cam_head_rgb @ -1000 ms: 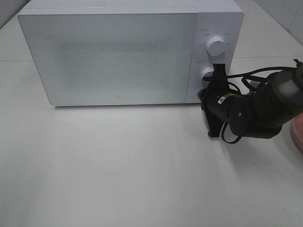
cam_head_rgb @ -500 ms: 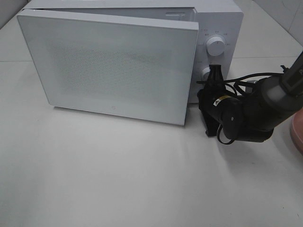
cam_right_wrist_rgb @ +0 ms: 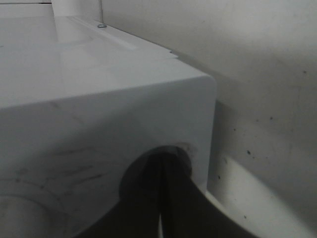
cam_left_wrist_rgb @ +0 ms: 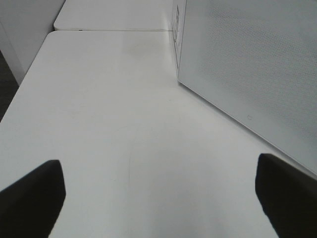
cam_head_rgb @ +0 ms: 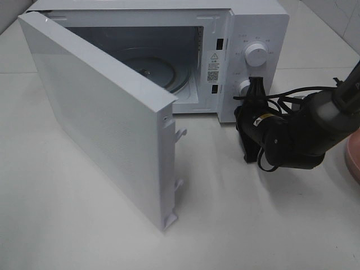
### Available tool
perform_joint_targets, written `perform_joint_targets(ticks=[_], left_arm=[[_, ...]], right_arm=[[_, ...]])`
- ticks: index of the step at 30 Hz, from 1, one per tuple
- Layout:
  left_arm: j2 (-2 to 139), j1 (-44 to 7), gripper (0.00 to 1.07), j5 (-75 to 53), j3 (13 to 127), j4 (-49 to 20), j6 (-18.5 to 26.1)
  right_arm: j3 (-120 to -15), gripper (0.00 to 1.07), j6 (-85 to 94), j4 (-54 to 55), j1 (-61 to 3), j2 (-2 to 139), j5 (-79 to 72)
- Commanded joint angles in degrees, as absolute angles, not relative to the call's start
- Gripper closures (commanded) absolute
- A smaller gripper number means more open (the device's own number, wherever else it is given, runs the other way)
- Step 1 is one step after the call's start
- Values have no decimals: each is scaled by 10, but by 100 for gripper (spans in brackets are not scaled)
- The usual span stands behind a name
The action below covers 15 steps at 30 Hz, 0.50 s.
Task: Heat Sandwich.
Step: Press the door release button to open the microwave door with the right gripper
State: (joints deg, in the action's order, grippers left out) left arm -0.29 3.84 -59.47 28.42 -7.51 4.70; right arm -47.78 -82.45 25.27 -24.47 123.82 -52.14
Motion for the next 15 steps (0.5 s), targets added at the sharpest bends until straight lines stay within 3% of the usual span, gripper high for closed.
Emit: perform_joint_targets(ticks=[1,15], left_arm=[[-17,38,9,-594,284,-77,46],[-17,38,9,-594,284,-77,46]], right_arm=[[-523,107,-828,225,-233,1240,-604],[-491,107,-831,212,-233,1214,-536]])
